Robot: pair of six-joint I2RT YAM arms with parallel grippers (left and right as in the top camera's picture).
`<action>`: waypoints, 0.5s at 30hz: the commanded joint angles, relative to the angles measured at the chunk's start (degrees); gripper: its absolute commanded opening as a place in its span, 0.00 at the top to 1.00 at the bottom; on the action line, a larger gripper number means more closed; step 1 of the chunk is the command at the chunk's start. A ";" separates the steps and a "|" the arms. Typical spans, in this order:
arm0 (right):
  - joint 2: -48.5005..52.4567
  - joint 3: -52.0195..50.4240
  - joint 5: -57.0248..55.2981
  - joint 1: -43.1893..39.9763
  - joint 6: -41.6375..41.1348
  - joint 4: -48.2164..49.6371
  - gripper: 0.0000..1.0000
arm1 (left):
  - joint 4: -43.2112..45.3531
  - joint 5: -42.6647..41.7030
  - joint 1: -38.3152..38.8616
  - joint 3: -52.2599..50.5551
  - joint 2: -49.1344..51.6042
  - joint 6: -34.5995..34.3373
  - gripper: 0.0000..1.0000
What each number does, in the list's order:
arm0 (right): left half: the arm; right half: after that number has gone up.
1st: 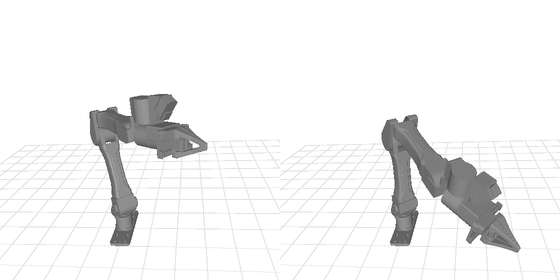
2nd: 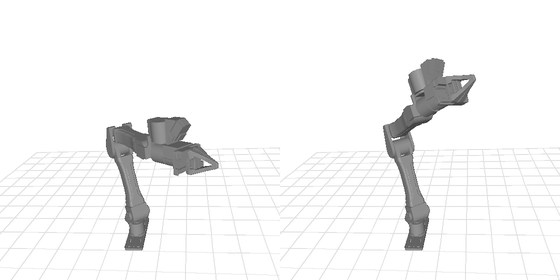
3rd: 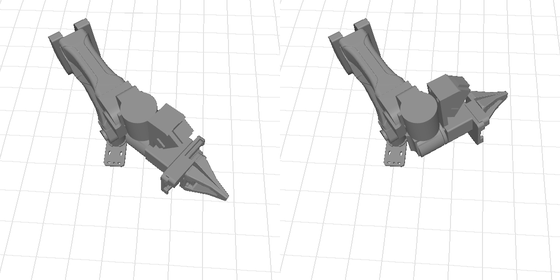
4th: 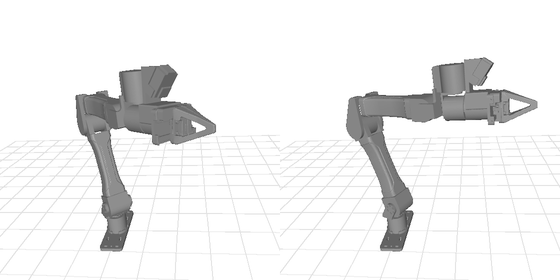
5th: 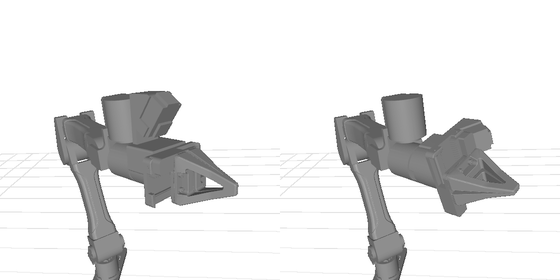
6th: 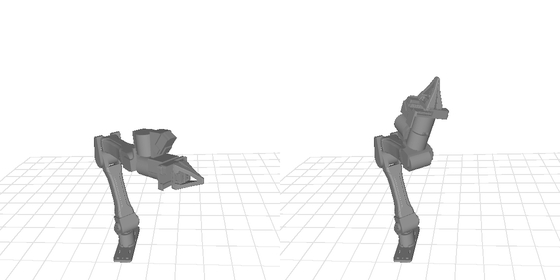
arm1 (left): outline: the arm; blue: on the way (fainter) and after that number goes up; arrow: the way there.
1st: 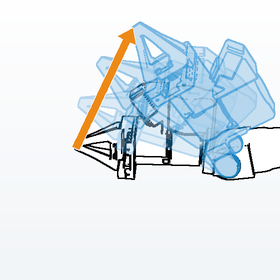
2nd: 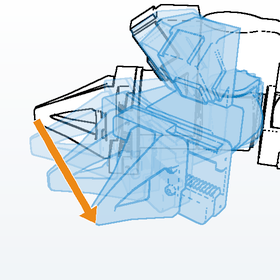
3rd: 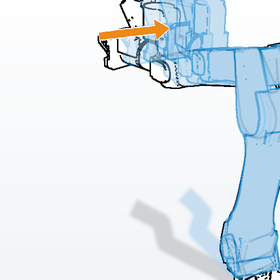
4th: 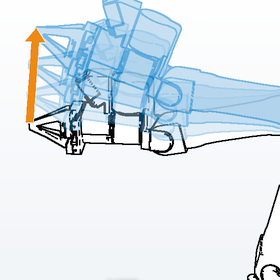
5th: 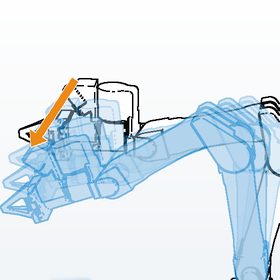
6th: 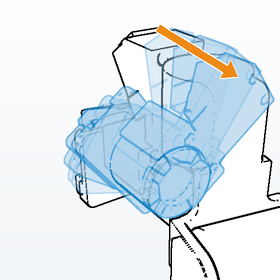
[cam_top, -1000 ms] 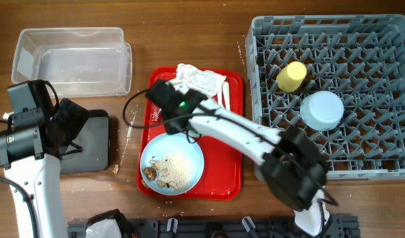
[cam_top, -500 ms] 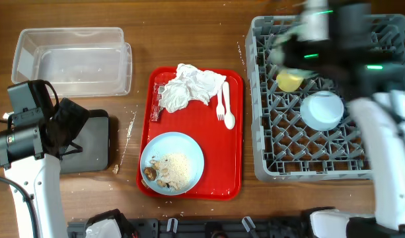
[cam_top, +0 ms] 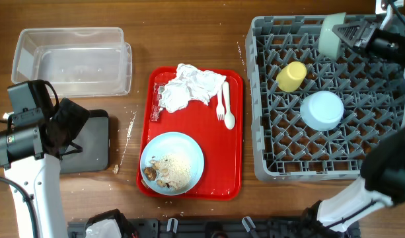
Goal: Sort waste into correct bins and load items into the dishwasher rack
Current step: 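Carry the green bowl to the rack's back corner and release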
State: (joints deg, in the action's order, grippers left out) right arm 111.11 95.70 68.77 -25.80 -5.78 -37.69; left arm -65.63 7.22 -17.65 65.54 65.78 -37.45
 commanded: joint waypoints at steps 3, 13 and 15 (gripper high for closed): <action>8.72 0.24 16.81 -0.55 -16.98 13.84 0.96 | 0.02 -0.09 -0.37 0.57 0.02 -0.72 0.00; 9.44 -0.15 10.67 -1.51 -24.48 10.38 0.96 | 0.02 -0.09 -0.37 0.57 0.02 -0.72 0.00; 9.46 -1.16 6.27 -1.79 -24.85 7.74 0.96 | 0.02 -0.09 -0.37 0.57 0.02 -0.72 0.00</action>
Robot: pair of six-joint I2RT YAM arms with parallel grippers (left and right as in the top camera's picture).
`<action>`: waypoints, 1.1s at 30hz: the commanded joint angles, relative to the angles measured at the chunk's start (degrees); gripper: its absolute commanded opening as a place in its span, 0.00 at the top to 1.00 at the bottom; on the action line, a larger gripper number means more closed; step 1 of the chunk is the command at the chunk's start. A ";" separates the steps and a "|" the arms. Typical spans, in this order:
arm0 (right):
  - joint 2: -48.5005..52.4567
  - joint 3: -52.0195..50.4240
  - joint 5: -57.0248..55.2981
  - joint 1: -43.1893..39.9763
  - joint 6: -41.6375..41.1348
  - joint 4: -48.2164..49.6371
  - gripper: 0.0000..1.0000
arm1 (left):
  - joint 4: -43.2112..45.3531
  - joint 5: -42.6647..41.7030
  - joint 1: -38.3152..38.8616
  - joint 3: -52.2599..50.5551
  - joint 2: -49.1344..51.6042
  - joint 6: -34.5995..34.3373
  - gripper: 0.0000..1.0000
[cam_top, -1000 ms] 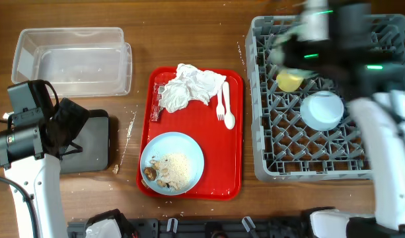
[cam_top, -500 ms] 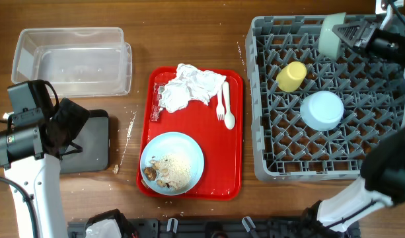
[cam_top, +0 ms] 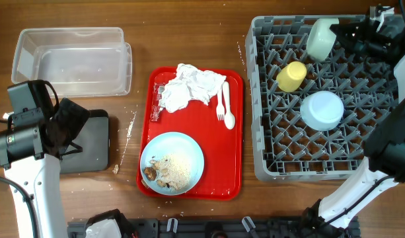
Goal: Sort waste into correct bins and load items into the dishwasher rack
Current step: 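Carry the green bowl to the rack's back corner and release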
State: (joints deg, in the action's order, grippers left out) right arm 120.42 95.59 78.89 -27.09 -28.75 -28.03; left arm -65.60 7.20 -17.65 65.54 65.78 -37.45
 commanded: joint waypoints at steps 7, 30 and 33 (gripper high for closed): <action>0.11 -2.47 -10.01 -2.62 -0.79 -5.62 0.95 | 0.02 -0.07 -0.37 0.57 0.02 -0.72 0.00; -20.52 0.94 -54.27 -0.55 7.78 -22.58 0.61 | 0.00 -0.07 -0.37 0.57 0.02 -0.72 0.00; -20.24 0.72 -63.21 7.85 7.98 -23.41 0.74 | 0.00 -0.07 -0.37 0.57 0.02 -0.72 0.00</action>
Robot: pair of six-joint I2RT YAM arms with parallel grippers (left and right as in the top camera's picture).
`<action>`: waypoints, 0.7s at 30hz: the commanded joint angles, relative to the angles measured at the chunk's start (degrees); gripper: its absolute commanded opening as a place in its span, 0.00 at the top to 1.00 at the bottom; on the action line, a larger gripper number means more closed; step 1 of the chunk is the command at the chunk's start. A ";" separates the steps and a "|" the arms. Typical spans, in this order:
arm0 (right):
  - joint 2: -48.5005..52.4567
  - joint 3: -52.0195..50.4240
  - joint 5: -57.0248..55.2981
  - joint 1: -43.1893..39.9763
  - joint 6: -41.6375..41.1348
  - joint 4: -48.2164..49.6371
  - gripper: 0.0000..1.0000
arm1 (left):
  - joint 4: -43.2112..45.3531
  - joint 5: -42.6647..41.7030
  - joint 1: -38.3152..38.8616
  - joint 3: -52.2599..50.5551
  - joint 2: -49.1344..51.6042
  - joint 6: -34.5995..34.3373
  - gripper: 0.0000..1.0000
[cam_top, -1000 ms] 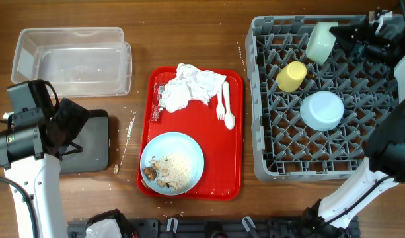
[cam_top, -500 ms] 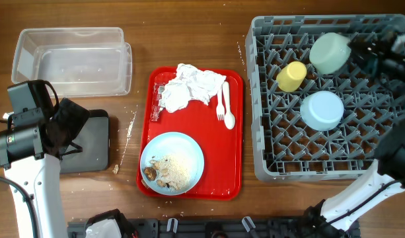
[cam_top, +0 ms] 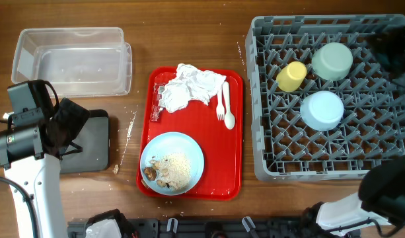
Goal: Sort waste into correct bins and load items into the dishwasher rack
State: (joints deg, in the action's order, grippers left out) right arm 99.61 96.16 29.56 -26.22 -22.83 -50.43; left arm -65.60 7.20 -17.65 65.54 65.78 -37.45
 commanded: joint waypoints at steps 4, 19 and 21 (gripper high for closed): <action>0.24 0.17 -16.52 20.31 5.92 -0.02 0.69 | 0.00 -0.07 -0.37 0.57 0.02 -0.72 0.00; 2.27 0.22 -35.32 50.88 -4.09 2.32 0.00 | 0.02 -0.07 -0.37 0.57 0.02 -0.72 0.00; 0.22 0.28 -36.92 48.61 -4.07 1.49 0.00 | 0.02 -0.07 -0.37 0.57 0.02 -0.72 0.00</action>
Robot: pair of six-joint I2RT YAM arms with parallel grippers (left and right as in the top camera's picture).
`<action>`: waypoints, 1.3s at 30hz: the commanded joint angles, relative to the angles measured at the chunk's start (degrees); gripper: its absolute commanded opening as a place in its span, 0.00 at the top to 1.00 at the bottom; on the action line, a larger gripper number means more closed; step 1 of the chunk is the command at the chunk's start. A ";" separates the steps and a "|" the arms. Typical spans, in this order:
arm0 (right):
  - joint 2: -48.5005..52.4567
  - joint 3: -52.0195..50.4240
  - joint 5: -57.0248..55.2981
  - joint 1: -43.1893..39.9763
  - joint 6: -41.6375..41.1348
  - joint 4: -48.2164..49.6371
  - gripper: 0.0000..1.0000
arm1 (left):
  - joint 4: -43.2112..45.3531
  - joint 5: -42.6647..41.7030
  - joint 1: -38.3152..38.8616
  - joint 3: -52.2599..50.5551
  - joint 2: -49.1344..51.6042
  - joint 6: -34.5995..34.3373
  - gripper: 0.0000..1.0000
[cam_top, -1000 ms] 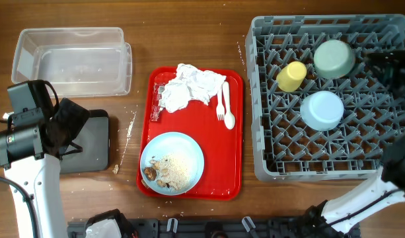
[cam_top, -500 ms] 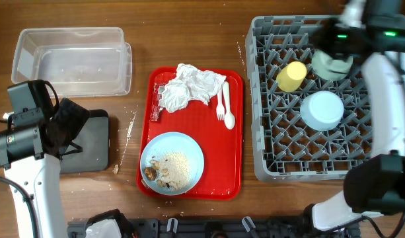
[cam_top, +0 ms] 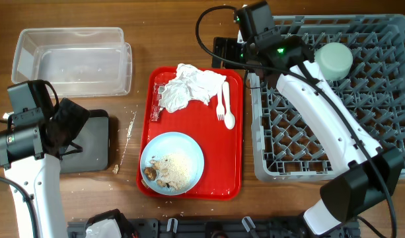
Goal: Sort waste into correct bins and load items into the dishwasher rack
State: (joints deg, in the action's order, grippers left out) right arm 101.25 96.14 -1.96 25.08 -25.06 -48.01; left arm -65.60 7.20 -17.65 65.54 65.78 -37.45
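Note:
A red tray (cam_top: 234, 162) holds a crumpled white napkin (cam_top: 189, 87), a clear wrapper (cam_top: 155, 106), a white fork and spoon (cam_top: 225, 109) and a pale blue plate (cam_top: 187, 151) with food scraps (cam_top: 168, 172). The grey dishwasher rack (cam_top: 387, 132) holds a pale green bowl (cam_top: 334, 61) at its back. My right arm lies across the rack and hides the other dishes in it. My right gripper (cam_top: 227, 53) hangs just past the tray's back right corner, its jaws apparently spread and empty. My left gripper (cam_top: 69, 127) hovers over a dark grey bin (cam_top: 96, 149); its jaws are hidden.
A clear plastic tub (cam_top: 73, 59) stands at the back left. Crumbs lie on the wood between the dark bin and the tray. A black rail with clutter runs along the front edge.
My right arm has moved from the rack's back right corner to its back left corner, beside the tray. It now covers the yellow cup and white bowl. The green bowl has not moved.
My right gripper held the pale green bowl over the rack's back right. Then it carried it a little left, tilted. Then the bowl sat upside down in the rack beside the yellow cup, let go. Now the gripper is by the tray. The left arm never moved.

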 commanded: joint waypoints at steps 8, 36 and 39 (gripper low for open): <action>-15.19 0.28 -10.38 -19.96 -1.88 -1.01 0.00 | 0.02 -0.07 -0.37 0.57 0.02 -0.72 0.00; -14.82 0.13 -10.91 -34.38 -1.95 -7.08 0.00 | -6.86 -13.81 31.61 31.91 23.23 13.20 0.01; -14.82 0.13 -10.91 -34.38 -1.95 -7.08 0.00 | -9.88 -6.47 35.32 40.61 34.36 12.76 0.00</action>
State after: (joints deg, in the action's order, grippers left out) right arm 86.04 96.14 -12.08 -9.37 -26.37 -55.24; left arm -73.63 -12.45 13.89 98.17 89.25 -27.42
